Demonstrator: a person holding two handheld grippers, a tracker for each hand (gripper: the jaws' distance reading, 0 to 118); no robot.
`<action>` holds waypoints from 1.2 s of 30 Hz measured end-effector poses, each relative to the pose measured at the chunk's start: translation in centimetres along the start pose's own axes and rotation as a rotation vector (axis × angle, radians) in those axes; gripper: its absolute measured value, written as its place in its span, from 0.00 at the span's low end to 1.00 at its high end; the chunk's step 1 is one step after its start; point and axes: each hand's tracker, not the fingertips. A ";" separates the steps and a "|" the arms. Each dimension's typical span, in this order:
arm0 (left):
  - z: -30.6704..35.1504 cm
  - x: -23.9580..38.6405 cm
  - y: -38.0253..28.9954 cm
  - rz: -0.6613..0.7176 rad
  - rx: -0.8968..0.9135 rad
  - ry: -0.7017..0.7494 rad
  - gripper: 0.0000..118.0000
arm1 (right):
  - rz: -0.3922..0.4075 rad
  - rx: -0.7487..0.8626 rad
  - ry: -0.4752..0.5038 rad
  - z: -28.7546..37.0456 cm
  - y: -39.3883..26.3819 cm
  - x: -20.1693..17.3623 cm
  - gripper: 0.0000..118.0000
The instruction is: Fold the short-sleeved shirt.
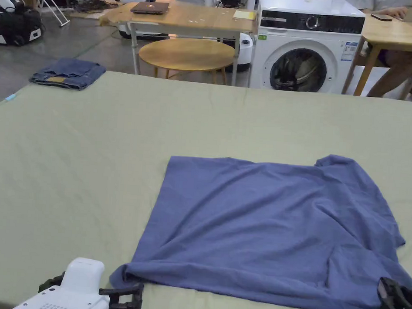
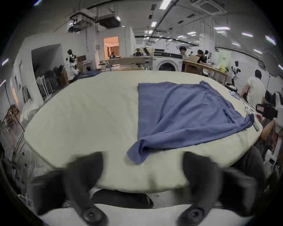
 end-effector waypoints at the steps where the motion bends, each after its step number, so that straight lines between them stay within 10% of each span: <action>1: -0.2 -0.3 0.0 0.001 0.012 -0.003 0.99 | -0.004 -0.010 0.001 -0.3 -0.2 0.2 0.00; 9: -5.1 -0.9 1.8 -0.022 -0.101 -0.064 0.86 | -0.012 -0.054 -0.034 -0.7 -0.3 1.4 0.00; 12: -6.5 -0.3 1.7 -0.058 -0.143 -0.060 0.08 | -0.038 -0.058 -0.054 -0.7 0.0 2.4 0.00; 13: -6.7 -0.3 1.6 -0.057 -0.156 -0.087 0.00 | -0.045 -0.064 -0.061 -0.7 0.1 2.9 0.00; 19: -4.8 0.5 1.9 -0.038 -0.138 -0.079 0.00 | -0.064 -0.111 -0.129 -0.7 0.3 6.2 0.01; 21: -4.4 0.5 2.1 -0.021 -0.110 -0.075 0.00 | -0.077 -0.174 -0.155 -1.3 0.1 7.6 0.30; 23: -4.1 0.6 2.3 -0.015 -0.103 -0.075 0.00 | -0.078 -0.233 -0.148 -2.1 -0.3 8.7 0.96; 24: -4.1 0.8 2.4 -0.013 -0.101 -0.073 0.00 | -0.054 -0.271 -0.154 -2.6 -0.7 9.1 1.00; 32: -4.3 2.2 2.8 -0.030 -0.109 -0.073 0.00 | 0.003 -0.279 -0.072 -5.0 -2.1 9.1 0.93; 33: -4.3 2.2 2.8 -0.032 -0.111 -0.069 0.00 | -0.037 -0.267 -0.048 -5.4 -1.7 9.6 0.79; 35: -4.0 2.4 3.0 -0.028 -0.114 -0.067 0.00 | -0.086 -0.268 -0.075 -5.9 -1.4 9.7 0.00; 36: -3.9 2.4 3.2 -0.029 -0.115 -0.063 0.00 | -0.100 -0.263 -0.095 -5.8 -1.5 9.3 0.01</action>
